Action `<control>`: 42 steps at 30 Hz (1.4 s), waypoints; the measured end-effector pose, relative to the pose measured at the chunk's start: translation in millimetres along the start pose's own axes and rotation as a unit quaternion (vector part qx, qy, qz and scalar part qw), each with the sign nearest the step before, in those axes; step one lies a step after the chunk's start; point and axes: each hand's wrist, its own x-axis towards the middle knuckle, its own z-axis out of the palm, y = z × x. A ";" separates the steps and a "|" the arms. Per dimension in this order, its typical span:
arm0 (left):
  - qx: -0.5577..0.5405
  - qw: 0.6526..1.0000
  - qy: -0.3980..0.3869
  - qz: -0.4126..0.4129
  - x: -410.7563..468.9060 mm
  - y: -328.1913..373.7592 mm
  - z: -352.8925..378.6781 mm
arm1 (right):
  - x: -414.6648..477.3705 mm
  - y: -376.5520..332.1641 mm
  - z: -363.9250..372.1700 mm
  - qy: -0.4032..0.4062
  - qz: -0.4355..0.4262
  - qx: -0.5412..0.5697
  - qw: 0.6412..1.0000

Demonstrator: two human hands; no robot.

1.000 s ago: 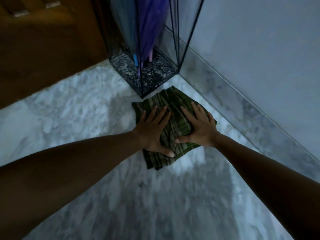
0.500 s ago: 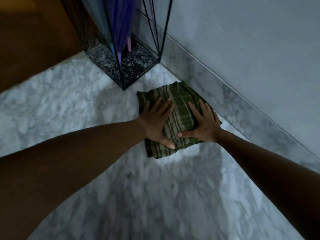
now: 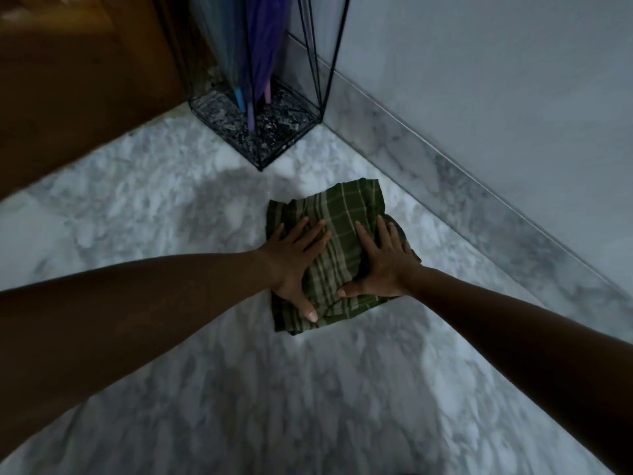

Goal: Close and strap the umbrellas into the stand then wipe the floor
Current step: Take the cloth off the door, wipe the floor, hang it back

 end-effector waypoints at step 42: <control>-0.270 0.929 0.082 -0.238 -231.9 -60.2 -75.2 | -69.4 -195.1 -138.8 -0.066 -0.237 -0.110 0.963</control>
